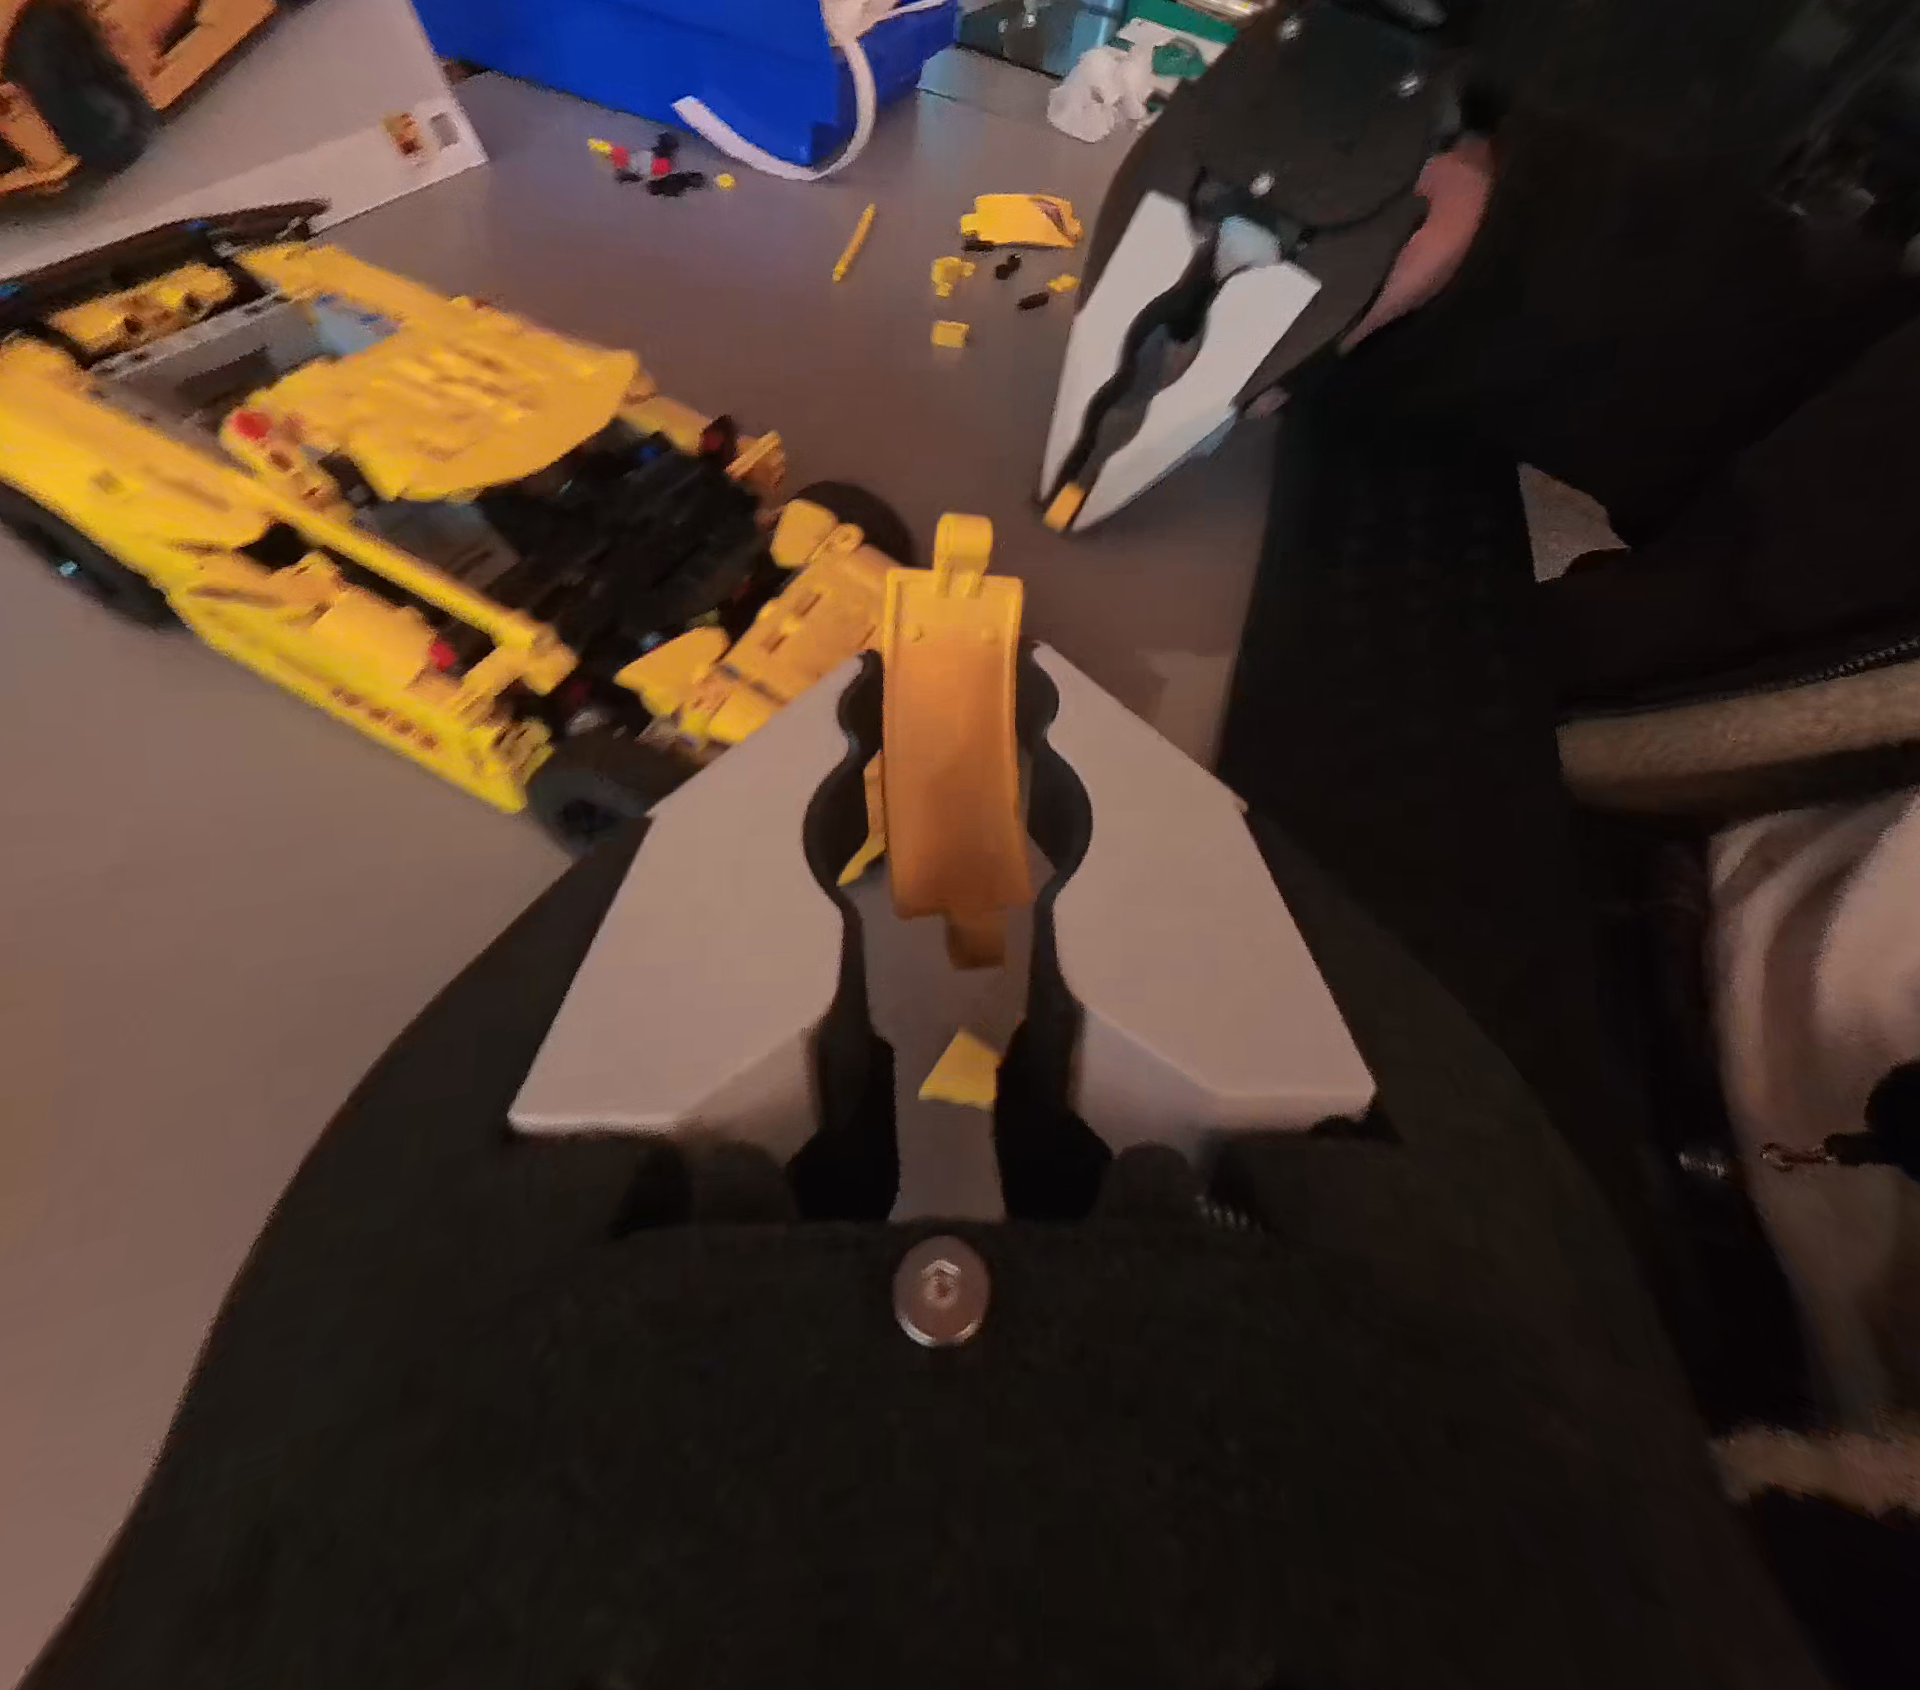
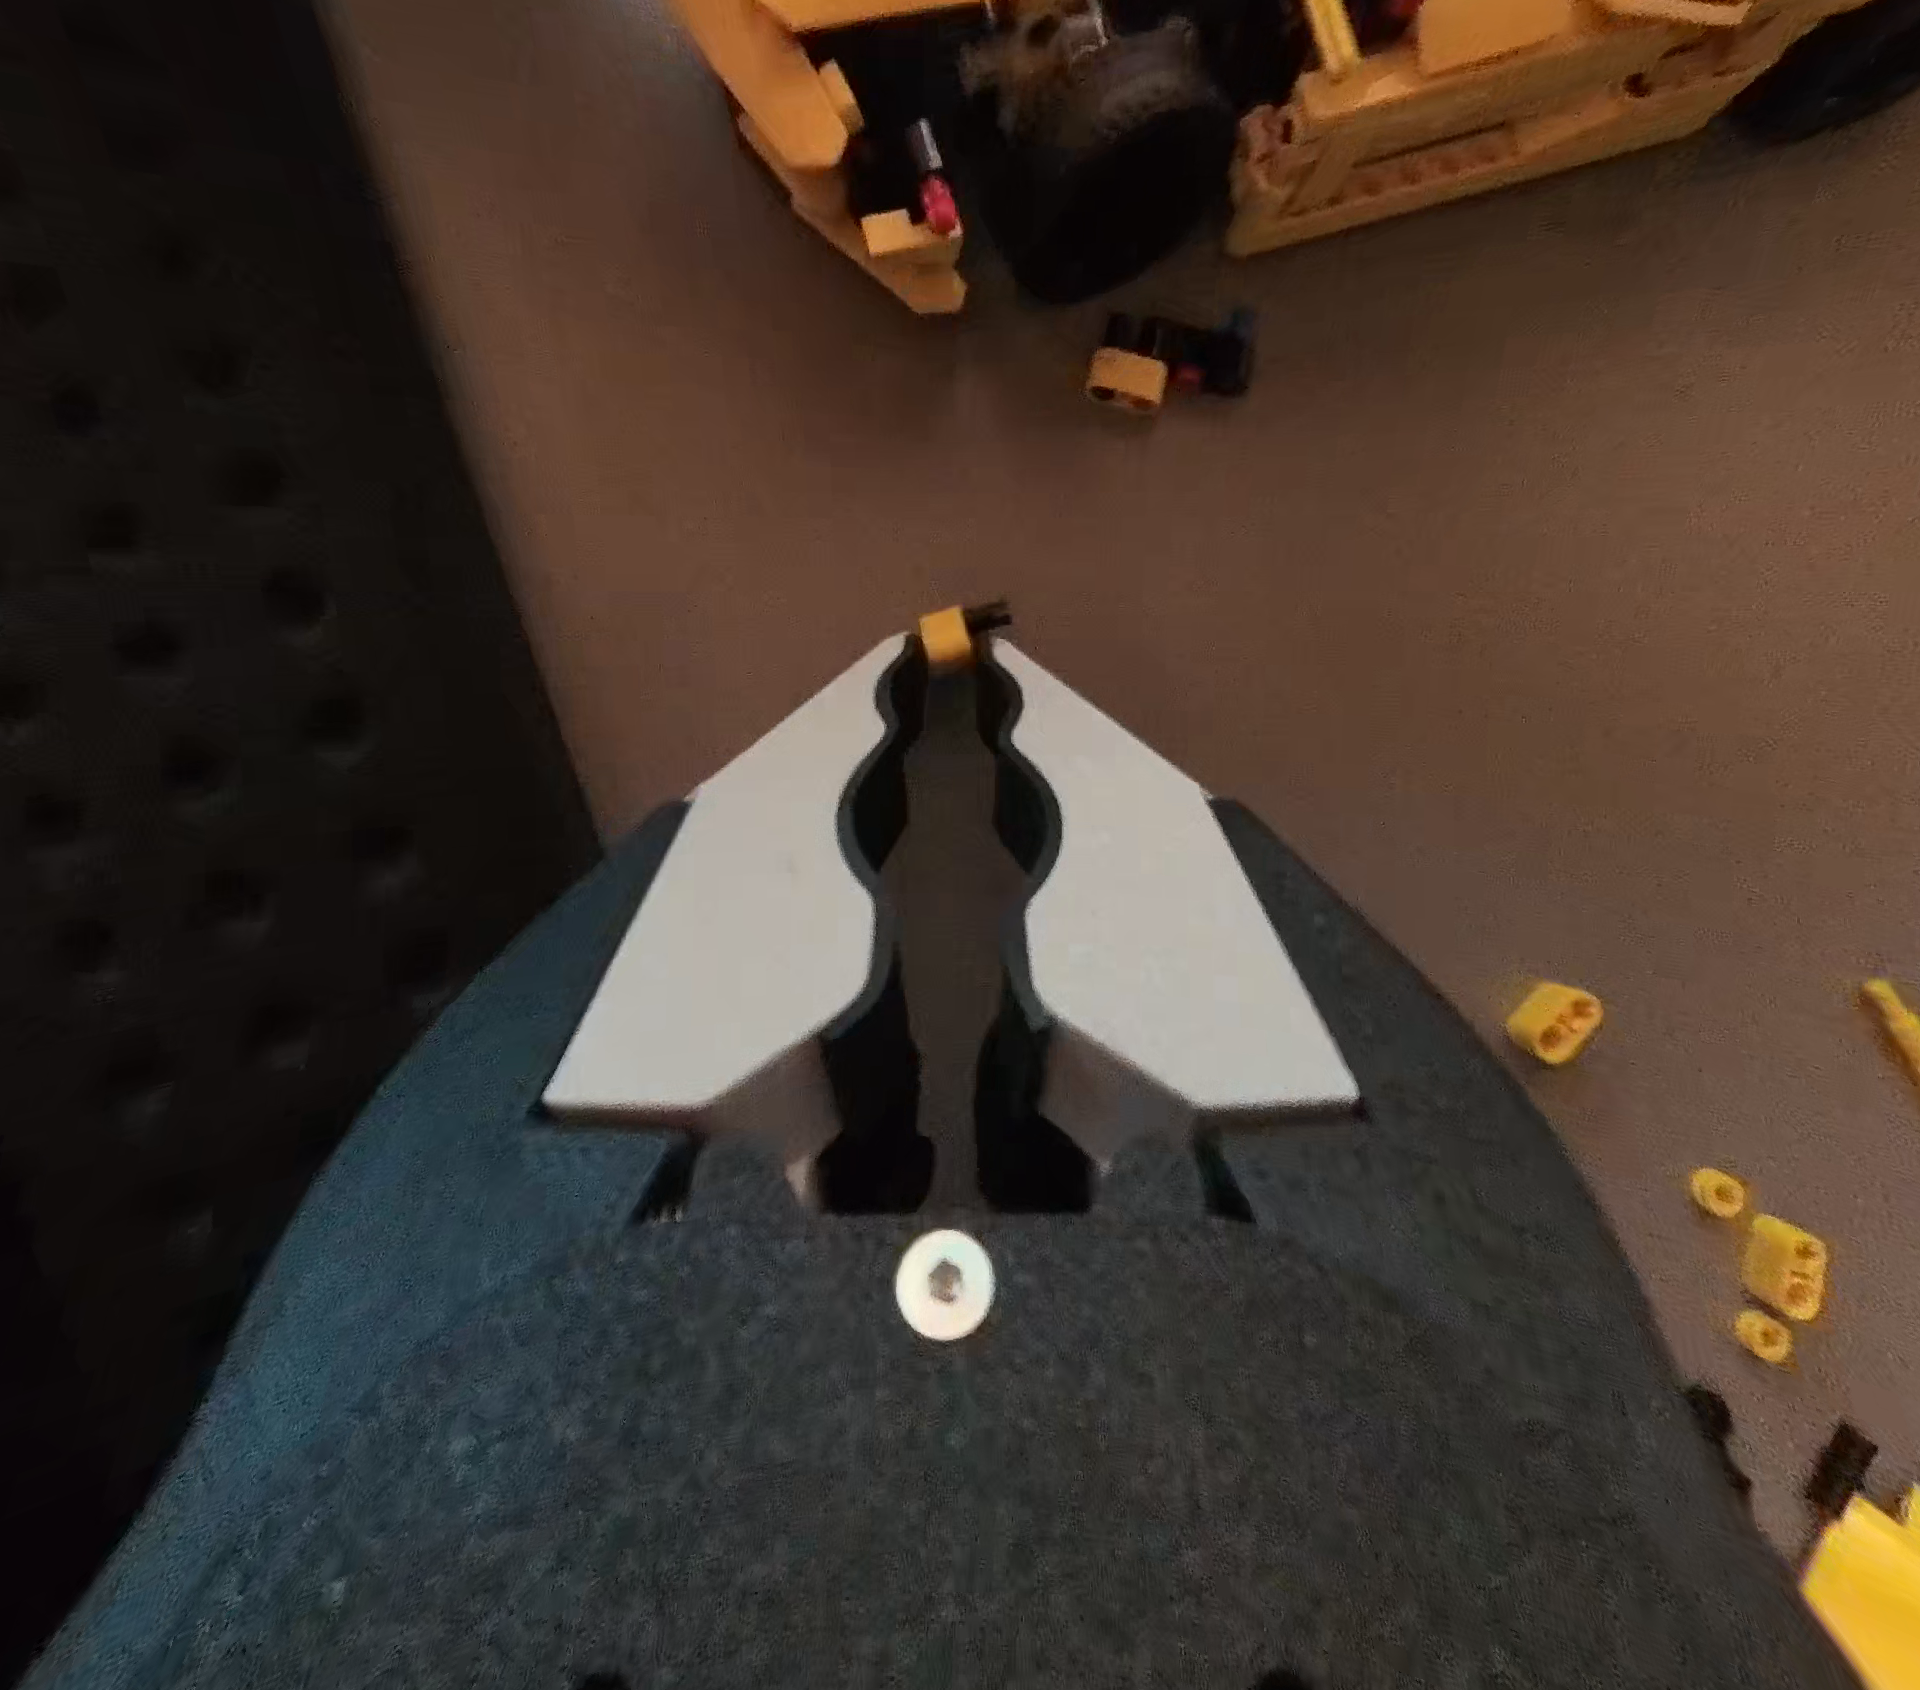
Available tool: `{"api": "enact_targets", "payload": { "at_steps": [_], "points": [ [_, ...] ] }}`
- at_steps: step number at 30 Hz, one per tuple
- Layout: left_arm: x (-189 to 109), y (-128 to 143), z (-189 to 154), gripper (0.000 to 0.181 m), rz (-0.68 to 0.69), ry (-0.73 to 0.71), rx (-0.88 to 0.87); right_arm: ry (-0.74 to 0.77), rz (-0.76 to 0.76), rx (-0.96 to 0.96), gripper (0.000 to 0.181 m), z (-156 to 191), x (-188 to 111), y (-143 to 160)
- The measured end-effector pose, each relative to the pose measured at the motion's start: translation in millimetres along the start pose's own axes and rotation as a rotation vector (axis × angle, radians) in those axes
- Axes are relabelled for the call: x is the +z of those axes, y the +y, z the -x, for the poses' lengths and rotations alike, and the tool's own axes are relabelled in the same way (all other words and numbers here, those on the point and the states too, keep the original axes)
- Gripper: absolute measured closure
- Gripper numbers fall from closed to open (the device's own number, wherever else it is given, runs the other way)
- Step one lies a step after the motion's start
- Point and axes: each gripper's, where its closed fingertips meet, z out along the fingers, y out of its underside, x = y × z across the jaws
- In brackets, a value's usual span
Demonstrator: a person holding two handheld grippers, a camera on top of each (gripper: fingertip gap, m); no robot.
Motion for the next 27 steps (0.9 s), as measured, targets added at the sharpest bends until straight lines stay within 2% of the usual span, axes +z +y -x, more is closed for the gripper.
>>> {"api": "enact_targets", "payload": {
  "at_steps": [3,6,9,11,12,14,16,18,20,22,24,27],
  "points": [
    [22.7,-0.8,-21.4,0.157,0.041,0.016,0.049,-0.038,-0.006,0.012,0.166,4.9,7.0,-2.3],
    [43.5,10.5,-27.6,0.157,0.132,-0.047,0.184,-0.070,-0.047,0.041,0.152,6.4,-2.0,-7.6],
    [53.7,16.7,-32.1,0.157,0.181,-0.096,0.323,-0.201,-0.286,0.111,0.150,23.8,-25.5,-51.1],
    [56.7,15.1,-38.2,0.157,0.173,-0.100,0.378,-0.364,-0.420,0.181,0.147,47.4,-35.0,-79.7],
    [57.1,13.7,-39.8,0.157,0.167,-0.110,0.406,-0.428,-0.426,0.205,0.148,57.9,-32.5,-85.9],
    [56.7,12.8,-39.5,0.157,0.163,-0.133,0.450,-0.461,-0.375,0.208,0.151,66.7,-18.7,-86.5],
    [57.0,15.4,-37.8,0.157,0.173,-0.146,0.453,-0.454,-0.369,0.202,0.167,67.0,-13.3,-89.3],
    [54.0,13.4,-36.0,0.158,0.161,-0.156,0.432,-0.402,-0.414,0.230,0.176,57.4,-15.7,-93.3],
    [49.1,9.7,-38.0,0.149,0.128,-0.132,0.396,-0.351,-0.477,0.317,0.176,38.8,-26.2,-95.7],
    [42.6,7.2,-33.1,0.144,0.093,-0.139,0.361,-0.243,-0.492,0.381,0.176,10.9,-42.3,-81.4],
    [35.3,-0.5,-34.0,0.144,0.035,-0.099,0.285,0.026,-0.393,0.405,0.176,-39.6,-69.1,-37.4],
    [27.6,-10.6,-31.5,0.145,-0.051,-0.030,0.132,0.529,-0.222,0.556,0.176,-132.3,-148.8,64.1]
  ]
}}
